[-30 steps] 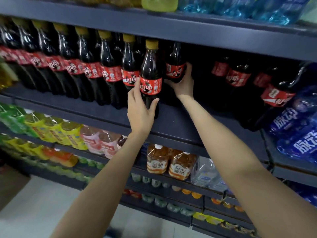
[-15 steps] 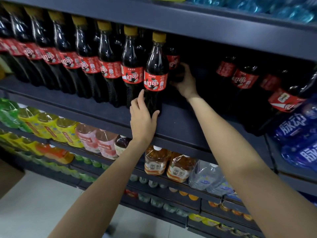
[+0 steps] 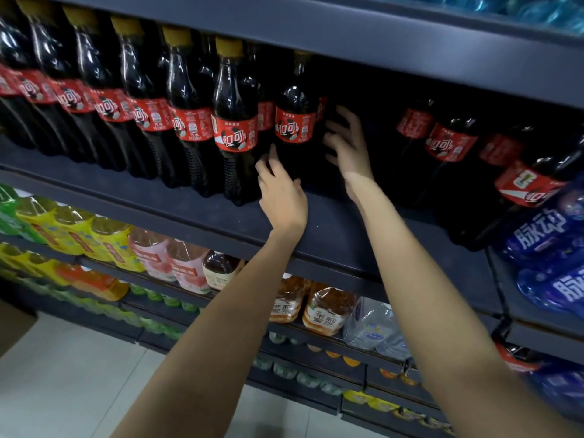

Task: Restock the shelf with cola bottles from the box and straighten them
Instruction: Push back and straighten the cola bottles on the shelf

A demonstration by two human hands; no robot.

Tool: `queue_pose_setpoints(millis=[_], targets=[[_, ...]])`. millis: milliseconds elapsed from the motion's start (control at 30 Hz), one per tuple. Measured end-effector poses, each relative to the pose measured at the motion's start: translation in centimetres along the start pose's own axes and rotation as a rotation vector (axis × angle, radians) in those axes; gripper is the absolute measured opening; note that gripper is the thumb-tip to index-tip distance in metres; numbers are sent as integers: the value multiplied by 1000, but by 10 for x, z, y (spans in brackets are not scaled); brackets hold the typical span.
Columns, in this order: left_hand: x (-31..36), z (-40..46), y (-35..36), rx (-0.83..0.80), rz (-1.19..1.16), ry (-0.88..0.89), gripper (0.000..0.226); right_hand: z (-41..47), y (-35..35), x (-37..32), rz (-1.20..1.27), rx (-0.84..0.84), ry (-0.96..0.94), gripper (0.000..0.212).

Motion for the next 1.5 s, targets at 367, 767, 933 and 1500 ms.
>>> queue_pose_setpoints(millis=[367, 767, 933, 1500], targets=[[-3, -9, -5, -133, -259, 111, 75, -39, 23, 0, -285, -72, -71, 52], [127, -63, 51, -725, -603, 419, 55, -191, -189, -43, -537, 841, -216, 46], [171, -55, 118, -653, -498, 259, 86, -170, -233, -35, -744, 770, -67, 69], [55, -53, -21, -254, -386, 377, 83, -127, -206, -46, -689, 611, -2, 72]])
Point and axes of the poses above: each hand's wrist, its own z-axis towards the middle knuckle, its own y-axis out of the palm, x = y × z, the point moved 8 cm from there along z, towards the middle knuckle
